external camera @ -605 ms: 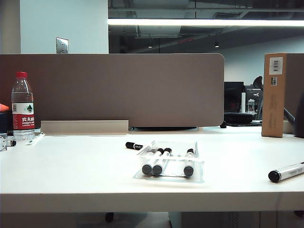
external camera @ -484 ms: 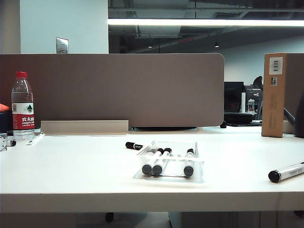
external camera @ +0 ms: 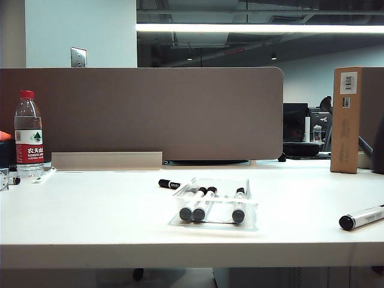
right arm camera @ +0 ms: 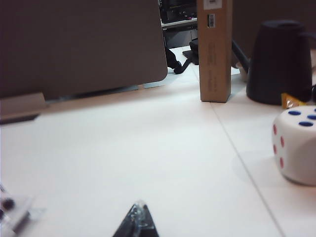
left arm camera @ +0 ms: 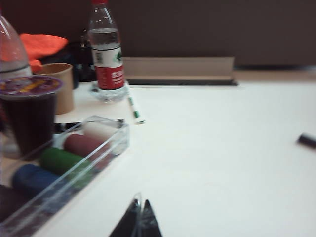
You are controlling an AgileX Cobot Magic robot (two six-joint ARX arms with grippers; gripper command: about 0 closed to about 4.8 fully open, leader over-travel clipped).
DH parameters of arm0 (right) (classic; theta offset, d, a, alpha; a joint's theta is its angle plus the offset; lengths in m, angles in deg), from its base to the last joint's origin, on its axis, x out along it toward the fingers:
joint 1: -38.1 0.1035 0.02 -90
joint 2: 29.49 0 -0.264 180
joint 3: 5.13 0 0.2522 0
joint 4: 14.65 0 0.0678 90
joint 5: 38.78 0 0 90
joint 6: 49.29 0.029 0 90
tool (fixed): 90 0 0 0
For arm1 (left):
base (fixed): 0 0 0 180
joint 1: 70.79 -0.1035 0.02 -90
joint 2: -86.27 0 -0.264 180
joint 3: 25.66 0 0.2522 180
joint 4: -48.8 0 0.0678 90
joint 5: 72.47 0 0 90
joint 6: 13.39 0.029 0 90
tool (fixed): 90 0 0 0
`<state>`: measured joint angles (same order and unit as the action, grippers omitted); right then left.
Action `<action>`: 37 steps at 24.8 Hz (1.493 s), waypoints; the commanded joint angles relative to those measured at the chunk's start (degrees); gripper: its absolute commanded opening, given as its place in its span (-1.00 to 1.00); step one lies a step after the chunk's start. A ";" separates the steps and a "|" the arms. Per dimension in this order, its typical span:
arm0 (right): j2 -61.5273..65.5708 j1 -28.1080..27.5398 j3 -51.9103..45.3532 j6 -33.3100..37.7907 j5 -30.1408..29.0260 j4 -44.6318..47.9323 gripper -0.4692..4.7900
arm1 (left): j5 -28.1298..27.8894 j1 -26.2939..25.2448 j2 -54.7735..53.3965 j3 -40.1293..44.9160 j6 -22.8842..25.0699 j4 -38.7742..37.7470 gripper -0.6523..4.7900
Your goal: Pick up the markers scattered on the table and put them into the packaging box, making sure the markers fit the shape of the box's grooves.
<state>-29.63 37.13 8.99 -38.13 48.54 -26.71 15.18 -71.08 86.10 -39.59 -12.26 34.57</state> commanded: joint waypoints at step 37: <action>3.56 -0.09 7.74 65.59 -9.55 -10.93 -0.84 | 36.00 16.74 -77.66 -60.83 -7.13 -28.17 -0.78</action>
<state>-27.14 37.09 14.00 28.27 38.71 -40.04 51.04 -54.36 8.29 -100.20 -19.76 5.69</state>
